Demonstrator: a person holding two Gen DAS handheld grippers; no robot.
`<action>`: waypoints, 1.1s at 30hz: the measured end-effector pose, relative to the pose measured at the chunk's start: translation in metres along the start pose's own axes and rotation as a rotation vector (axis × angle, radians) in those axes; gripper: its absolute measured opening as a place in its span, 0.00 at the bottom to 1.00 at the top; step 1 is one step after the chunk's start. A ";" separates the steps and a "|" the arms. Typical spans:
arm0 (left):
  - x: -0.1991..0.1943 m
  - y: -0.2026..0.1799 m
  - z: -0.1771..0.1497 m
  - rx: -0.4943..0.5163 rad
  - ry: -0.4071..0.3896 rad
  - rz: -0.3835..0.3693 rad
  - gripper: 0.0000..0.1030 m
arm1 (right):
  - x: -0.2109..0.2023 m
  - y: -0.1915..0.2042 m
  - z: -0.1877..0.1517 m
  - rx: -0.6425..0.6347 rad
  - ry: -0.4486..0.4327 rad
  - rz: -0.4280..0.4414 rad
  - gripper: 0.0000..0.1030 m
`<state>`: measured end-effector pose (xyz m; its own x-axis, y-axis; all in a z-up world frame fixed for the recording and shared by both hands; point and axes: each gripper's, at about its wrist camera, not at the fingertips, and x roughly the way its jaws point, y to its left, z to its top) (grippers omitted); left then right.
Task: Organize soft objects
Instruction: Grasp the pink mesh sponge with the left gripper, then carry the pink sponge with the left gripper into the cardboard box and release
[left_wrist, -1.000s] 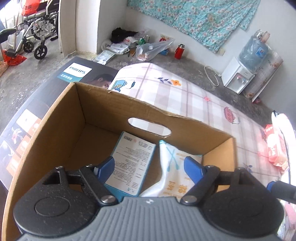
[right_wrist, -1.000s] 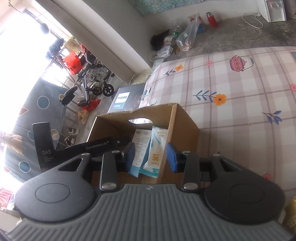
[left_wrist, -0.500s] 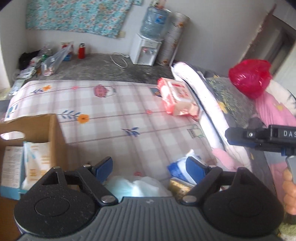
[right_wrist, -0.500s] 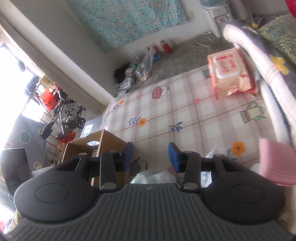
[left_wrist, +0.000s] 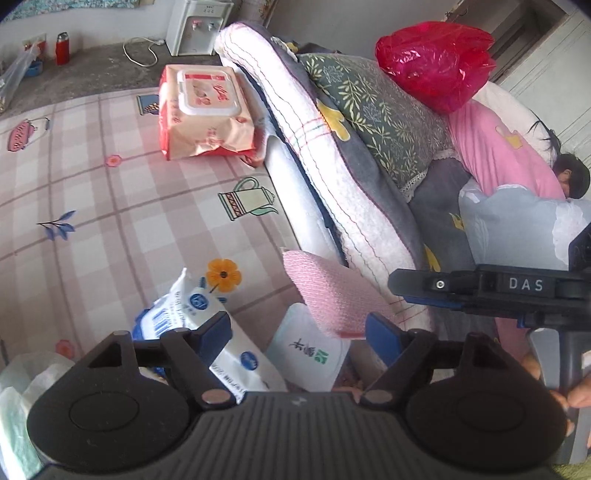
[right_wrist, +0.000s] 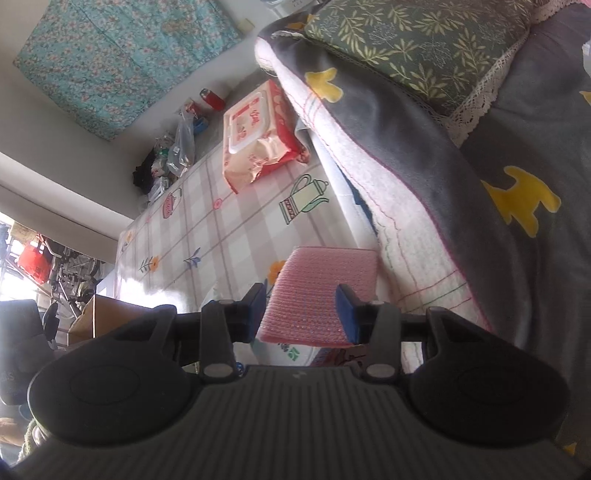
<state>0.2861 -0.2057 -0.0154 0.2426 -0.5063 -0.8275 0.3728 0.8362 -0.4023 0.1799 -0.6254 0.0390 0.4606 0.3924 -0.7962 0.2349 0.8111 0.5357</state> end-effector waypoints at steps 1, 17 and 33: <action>0.009 -0.004 0.003 -0.011 0.015 -0.004 0.74 | 0.004 -0.005 0.003 0.008 0.010 -0.007 0.40; 0.063 -0.007 0.027 -0.114 0.087 -0.023 0.46 | 0.065 -0.044 0.025 0.196 0.175 0.044 0.40; -0.047 -0.012 0.014 -0.052 -0.117 0.001 0.39 | 0.021 0.037 0.018 0.023 0.056 0.107 0.37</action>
<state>0.2832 -0.1949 0.0339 0.3471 -0.5238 -0.7779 0.3258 0.8452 -0.4237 0.2131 -0.5951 0.0471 0.4358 0.5002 -0.7482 0.2071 0.7533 0.6242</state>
